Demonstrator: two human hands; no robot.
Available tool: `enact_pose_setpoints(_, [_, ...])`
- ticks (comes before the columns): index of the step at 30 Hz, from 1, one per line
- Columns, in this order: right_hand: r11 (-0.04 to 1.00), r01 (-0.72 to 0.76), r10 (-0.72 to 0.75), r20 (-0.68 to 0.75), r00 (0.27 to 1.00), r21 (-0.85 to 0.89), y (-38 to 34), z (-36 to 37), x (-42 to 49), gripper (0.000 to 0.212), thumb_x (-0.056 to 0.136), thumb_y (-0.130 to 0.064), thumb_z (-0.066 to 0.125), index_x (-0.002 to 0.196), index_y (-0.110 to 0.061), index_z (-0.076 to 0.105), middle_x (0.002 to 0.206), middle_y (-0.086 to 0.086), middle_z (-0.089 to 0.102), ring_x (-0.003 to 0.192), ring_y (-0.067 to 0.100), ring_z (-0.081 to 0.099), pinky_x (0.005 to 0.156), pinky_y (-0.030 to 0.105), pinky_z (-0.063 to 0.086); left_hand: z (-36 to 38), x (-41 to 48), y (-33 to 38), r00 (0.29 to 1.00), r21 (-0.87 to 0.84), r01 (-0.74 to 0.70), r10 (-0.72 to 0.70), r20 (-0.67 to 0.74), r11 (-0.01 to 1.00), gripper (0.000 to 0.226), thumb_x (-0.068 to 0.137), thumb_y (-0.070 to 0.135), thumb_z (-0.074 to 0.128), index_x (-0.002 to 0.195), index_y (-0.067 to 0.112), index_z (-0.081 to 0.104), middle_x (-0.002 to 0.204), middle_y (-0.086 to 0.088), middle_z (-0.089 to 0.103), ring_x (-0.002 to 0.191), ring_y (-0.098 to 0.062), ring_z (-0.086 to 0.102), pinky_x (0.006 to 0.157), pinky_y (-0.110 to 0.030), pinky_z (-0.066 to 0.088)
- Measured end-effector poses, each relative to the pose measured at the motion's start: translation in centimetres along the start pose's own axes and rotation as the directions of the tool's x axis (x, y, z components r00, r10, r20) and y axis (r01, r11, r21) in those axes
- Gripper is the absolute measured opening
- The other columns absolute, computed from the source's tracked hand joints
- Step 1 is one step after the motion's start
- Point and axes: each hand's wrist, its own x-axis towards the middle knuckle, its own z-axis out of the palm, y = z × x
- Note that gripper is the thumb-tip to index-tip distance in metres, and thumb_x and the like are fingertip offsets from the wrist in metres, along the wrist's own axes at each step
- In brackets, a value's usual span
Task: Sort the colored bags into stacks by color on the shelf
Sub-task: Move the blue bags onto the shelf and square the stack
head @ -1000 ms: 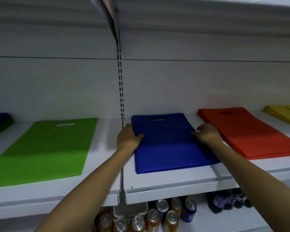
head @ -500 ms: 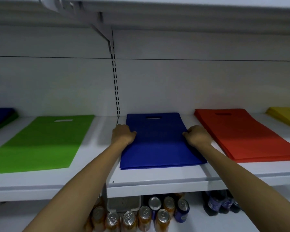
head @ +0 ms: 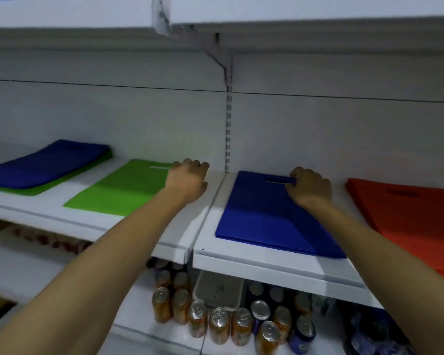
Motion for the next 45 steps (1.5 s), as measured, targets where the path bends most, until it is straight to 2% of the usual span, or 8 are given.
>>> enact_pose_setpoints(4, [0.982, 0.177, -0.182, 0.074, 0.98, 0.071, -6.7, 0.0, 0.8, 0.045, 0.095, -0.037, 0.052, 0.136, -0.018, 0.044, 0.129, 0.006, 0.056, 0.111, 0.025, 0.055, 0.093, 0.035, 0.042, -2.8, -3.8, -5.5, 0.991, 0.074, 0.127, -0.13, 0.033, 0.989, 0.055, 0.092, 0.038, 0.053, 0.14, 0.016, 0.038, 0.133, -0.01, 0.051, 0.123, -0.029, 0.046, 0.095, -0.039, 0.039])
enact_pose_setpoints(9, [0.9, 0.427, -0.436, 0.16, 0.886, 0.09, -17.4, -0.1, -1.0, 0.056, 0.092, -0.039, 0.055, 0.141, -0.019, 0.037, 0.129, 0.007, 0.054, 0.113, 0.026, 0.054, 0.091, 0.034, 0.043, -4.0, -9.9, -12.3, 0.942, 0.174, 0.308, -0.325, 0.081, 0.936, 0.059, 0.092, 0.043, 0.054, 0.141, 0.014, 0.036, 0.138, -0.009, 0.045, 0.127, -0.028, 0.042, 0.102, -0.041, 0.035])
enact_pose_setpoints(17, [0.721, 0.682, -0.692, 0.089, 0.716, 0.12, -31.9, 0.6, -5.3, 0.055, 0.084, -0.035, 0.065, 0.132, -0.016, 0.048, 0.129, 0.01, 0.056, 0.119, 0.029, 0.053, 0.096, 0.038, 0.041, -5.8, -17.9, -22.1, 0.879, 0.209, 0.454, -0.474, 0.058, 0.866, 0.058, 0.092, 0.039, 0.053, 0.14, 0.013, 0.035, 0.139, -0.008, 0.046, 0.126, -0.027, 0.045, 0.101, -0.039, 0.037])
enact_pose_setpoints(21, [0.675, 0.719, -0.733, 0.036, 0.68, 0.168, -38.4, 0.8, -6.2, 0.055, 0.084, -0.031, 0.065, 0.135, -0.02, 0.047, 0.132, 0.007, 0.056, 0.12, 0.027, 0.053, 0.096, 0.037, 0.04, -6.2, -20.8, -27.4, 0.856, 0.214, 0.499, -0.516, 0.031, 0.84, 0.045, 0.092, 0.032, 0.051, 0.131, 0.012, 0.041, 0.132, -0.007, 0.051, 0.119, -0.027, 0.049, 0.095, -0.037, 0.038])
enact_pose_setpoints(27, [0.681, 0.711, -0.725, 0.026, 0.688, 0.176, -48.1, 2.8, -7.2, 0.058, 0.085, -0.038, 0.065, 0.136, -0.019, 0.046, 0.135, 0.004, 0.054, 0.122, 0.027, 0.051, 0.097, 0.038, 0.039, -4.8, -23.7, -36.7, 0.865, 0.261, 0.482, -0.502, 0.013, 0.836, 0.047, 0.092, 0.037, 0.054, 0.131, 0.014, 0.042, 0.132, -0.006, 0.052, 0.118, -0.026, 0.05, 0.096, -0.038, 0.041])
enact_pose_setpoints(32, [0.737, 0.656, -0.67, 0.055, 0.74, 0.165, -53.5, 5.6, -7.1, 0.057, 0.086, -0.038, 0.063, 0.137, -0.019, 0.045, 0.134, 0.004, 0.054, 0.121, 0.027, 0.051, 0.1, 0.04, 0.04, -2.4, -25.0, -43.4, 0.878, 0.238, 0.458, -0.478, 0.032, 0.856, 0.05, 0.093, 0.04, 0.051, 0.134, 0.015, 0.039, 0.133, -0.006, 0.051, 0.12, -0.025, 0.048, 0.097, -0.038, 0.041])
enact_pose_setpoints(38, [0.813, 0.57, -0.582, 0.124, 0.804, 0.119, -55.3, 9.0, -5.6, 0.054, 0.09, -0.039, 0.059, 0.137, -0.019, 0.045, 0.133, 0.004, 0.056, 0.122, 0.026, 0.051, 0.095, 0.036, 0.041, 3.0, -23.9, -48.5, 0.89, 0.172, 0.421, -0.442, 0.109, 0.89, 0.052, 0.092, 0.042, 0.049, 0.136, 0.016, 0.037, 0.133, -0.005, 0.052, 0.119, -0.024, 0.048, 0.096, -0.039, 0.042])
enact_pose_setpoints(45, [0.888, 0.439, -0.456, 0.149, 0.877, 0.136, -55.4, 12.4, -0.5, 0.046, 0.088, -0.038, 0.059, 0.129, -0.02, 0.051, 0.127, 0.007, 0.059, 0.117, 0.028, 0.054, 0.098, 0.037, 0.041, 7.9, -16.8, -51.9, 0.908, 0.035, 0.401, -0.403, 0.114, 0.915, 0.053, 0.095, 0.042, 0.047, 0.138, 0.014, 0.037, 0.134, -0.006, 0.051, 0.118, -0.027, 0.049, 0.092, -0.04, 0.042])
